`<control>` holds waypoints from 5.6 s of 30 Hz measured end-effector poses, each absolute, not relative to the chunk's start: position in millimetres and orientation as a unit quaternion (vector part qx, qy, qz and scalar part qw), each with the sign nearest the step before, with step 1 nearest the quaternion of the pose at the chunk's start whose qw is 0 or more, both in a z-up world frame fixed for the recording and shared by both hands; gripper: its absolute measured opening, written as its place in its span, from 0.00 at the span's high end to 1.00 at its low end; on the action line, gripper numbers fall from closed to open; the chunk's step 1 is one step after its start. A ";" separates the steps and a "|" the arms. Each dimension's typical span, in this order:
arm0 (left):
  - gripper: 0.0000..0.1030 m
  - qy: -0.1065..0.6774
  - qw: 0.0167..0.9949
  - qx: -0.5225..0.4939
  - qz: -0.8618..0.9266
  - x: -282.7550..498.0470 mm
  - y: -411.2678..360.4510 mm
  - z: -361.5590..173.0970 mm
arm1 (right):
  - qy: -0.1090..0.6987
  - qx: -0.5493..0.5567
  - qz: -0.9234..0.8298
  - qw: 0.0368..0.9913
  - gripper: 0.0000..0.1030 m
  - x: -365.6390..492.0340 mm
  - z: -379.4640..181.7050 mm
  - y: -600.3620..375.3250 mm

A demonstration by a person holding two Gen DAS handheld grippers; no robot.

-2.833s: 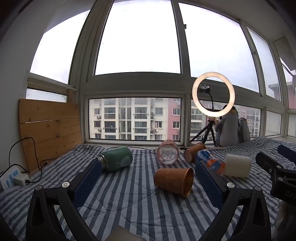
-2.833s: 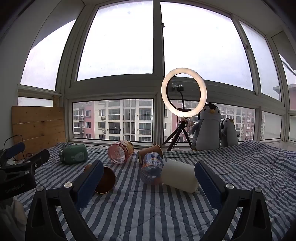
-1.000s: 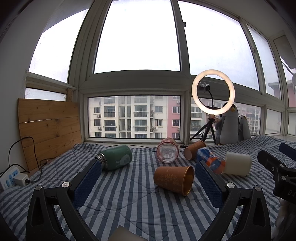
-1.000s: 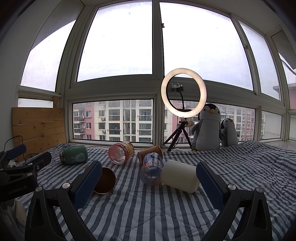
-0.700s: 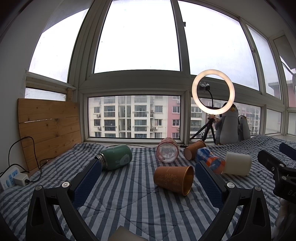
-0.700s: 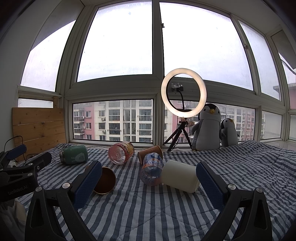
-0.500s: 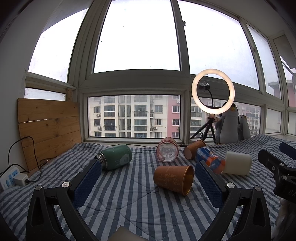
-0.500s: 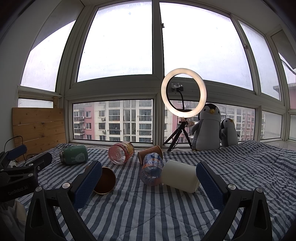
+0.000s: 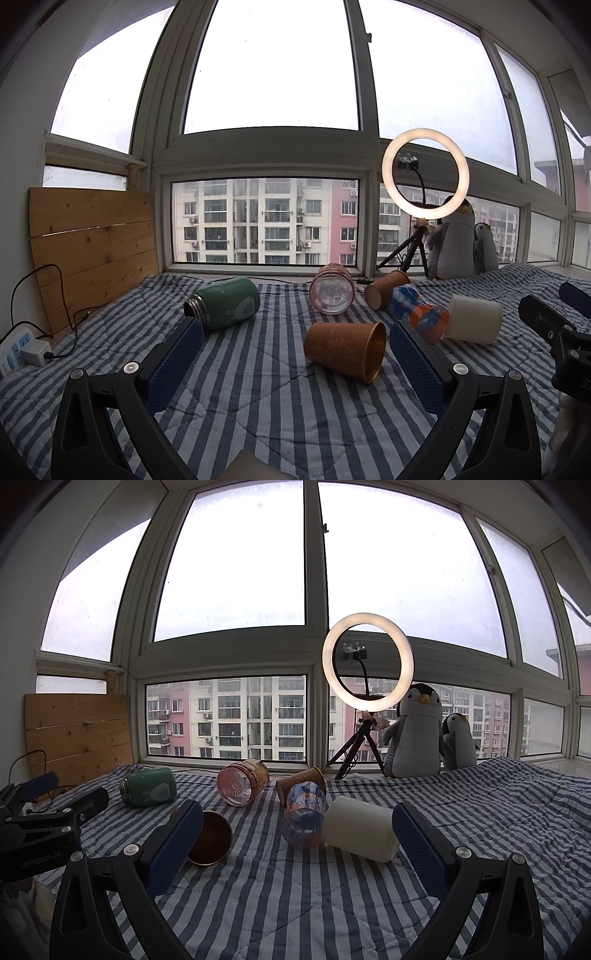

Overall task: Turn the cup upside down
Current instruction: 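Move the left tool to the green thermos and close around its body, then close the right tool around the green thermos while the left tool keeps holding it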

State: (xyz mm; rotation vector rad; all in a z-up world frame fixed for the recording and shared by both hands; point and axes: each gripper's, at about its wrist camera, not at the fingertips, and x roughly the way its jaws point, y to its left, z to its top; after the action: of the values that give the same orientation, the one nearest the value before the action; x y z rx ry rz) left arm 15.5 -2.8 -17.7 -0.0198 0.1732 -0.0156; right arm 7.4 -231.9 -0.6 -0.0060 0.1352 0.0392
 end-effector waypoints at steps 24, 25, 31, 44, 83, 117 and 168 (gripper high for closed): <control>0.01 0.246 0.968 0.043 0.021 112.9 73.1 16.3 | 0.161 0.027 0.101 0.981 0.01 26.2 -3.2 -221.4; 0.01 0.254 0.966 0.039 0.020 120.3 79.1 19.0 | 0.169 0.031 0.109 0.979 0.01 27.1 -2.4 -218.9; 0.01 0.298 0.954 0.022 0.011 176.8 109.6 32.3 | 0.181 0.018 0.154 0.971 0.01 27.7 8.1 -192.2; 0.01 0.384 0.923 -0.009 -0.021 304.9 135.5 14.2 | 0.186 -0.005 0.165 0.969 0.01 53.1 2.7 -173.6; 0.11 0.502 0.836 0.216 0.052 389.2 73.9 -56.9 | 0.145 -0.003 0.188 0.971 0.01 27.8 11.6 -170.4; 0.21 0.506 0.819 0.271 -0.001 303.8 23.1 -45.1 | 0.144 0.042 0.170 0.974 0.01 28.0 12.2 -190.8; 0.30 0.472 0.850 0.025 -0.230 233.5 124.8 -3.8 | 0.462 0.329 0.207 0.798 0.13 217.6 -52.7 -82.0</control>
State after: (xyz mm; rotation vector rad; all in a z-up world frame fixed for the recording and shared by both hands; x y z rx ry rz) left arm 233.5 124.8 -3.8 0.0521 0.9947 -0.4849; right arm 217.6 -82.0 -52.7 0.7053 0.9909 0.4437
